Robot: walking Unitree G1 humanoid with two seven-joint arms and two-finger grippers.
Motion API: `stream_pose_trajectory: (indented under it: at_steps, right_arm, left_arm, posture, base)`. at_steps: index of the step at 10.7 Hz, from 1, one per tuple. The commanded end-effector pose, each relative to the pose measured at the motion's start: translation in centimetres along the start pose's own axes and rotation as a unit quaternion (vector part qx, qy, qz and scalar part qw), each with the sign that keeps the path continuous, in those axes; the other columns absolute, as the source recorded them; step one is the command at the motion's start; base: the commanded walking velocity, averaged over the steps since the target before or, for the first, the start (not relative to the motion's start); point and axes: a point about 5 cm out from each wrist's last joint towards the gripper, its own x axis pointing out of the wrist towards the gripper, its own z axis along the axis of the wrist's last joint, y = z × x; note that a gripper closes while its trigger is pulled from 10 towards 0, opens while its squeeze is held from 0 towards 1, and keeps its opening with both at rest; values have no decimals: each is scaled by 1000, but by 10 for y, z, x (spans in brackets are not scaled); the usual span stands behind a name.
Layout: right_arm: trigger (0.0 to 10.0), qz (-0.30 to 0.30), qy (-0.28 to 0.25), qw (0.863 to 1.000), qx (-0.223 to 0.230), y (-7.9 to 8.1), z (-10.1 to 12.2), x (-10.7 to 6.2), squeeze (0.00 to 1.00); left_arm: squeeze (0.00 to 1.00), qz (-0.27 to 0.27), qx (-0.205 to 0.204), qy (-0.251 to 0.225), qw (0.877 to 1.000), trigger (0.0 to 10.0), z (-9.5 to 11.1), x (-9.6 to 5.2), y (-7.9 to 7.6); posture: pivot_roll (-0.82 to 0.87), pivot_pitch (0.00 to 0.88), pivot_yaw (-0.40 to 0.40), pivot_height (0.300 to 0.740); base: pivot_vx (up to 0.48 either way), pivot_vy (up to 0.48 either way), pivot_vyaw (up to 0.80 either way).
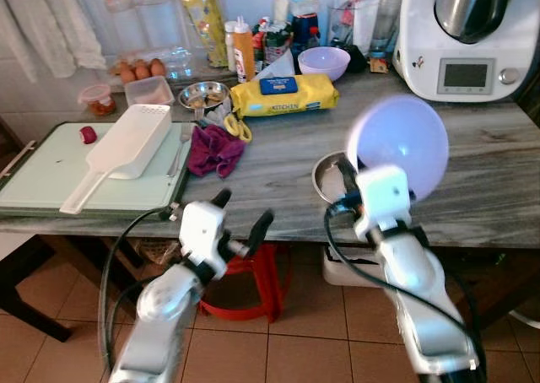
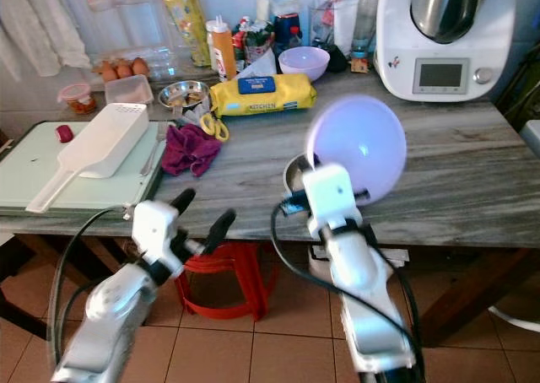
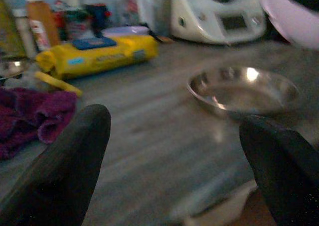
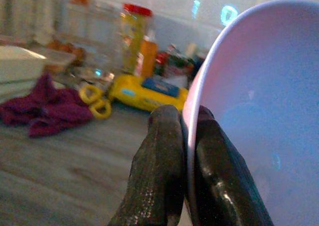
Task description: Setting the table
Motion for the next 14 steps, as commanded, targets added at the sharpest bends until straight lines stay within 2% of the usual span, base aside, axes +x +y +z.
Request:
stream_pose_trajectory:
  at_steps: [1, 3, 6, 7, 10, 13, 14]
  right_arm:
    - [10000, 30, -4, 1000, 8, 4, 6, 8, 0]
    - [10000, 83, -1, 996, 26, 8, 12, 24, 0]
    - [10000, 134, 18, 990, 47, 19, 17, 46, 0]
    - [10000, 154, 29, 985, 70, 26, 18, 57, 0]
    - [10000, 190, 47, 977, 87, 39, 15, 68, 0]
    - [10000, 196, 69, 974, 95, 43, 5, 73, 0]
    - [10000, 213, 65, 970, 95, 50, 6, 74, 0]
  left_arm:
    - [0, -11, 17, 6, 1000, 10000, 1, -7, 2]
    - [0, -19, 26, 20, 999, 10000, -3, -15, 6]
    - [0, -18, 31, 24, 999, 10000, -4, -17, 5]
    - [0, -17, 36, 22, 999, 10000, -3, -17, 4]
    - [0, -13, 38, 22, 999, 10000, -1, -14, 4]
    - [0, -17, 36, 15, 999, 10000, 2, -11, 2]
    - [0, -16, 42, 12, 999, 10000, 3, -10, 3]
  posture:
    - [-125, 91, 65, 740]
    - [-115, 109, 60, 740]
    - [-107, 123, 53, 740]
    - [-105, 123, 51, 740]
    - [-103, 123, 48, 740]
    - [-101, 120, 53, 740]
    - [-100, 120, 56, 740]
  base:
    - [0, 0, 0]
    - [0, 0, 0]
    - [0, 0, 0]
    - [0, 0, 0]
    - [0, 0, 0]
    - [0, 0, 0]
    - [0, 0, 0]
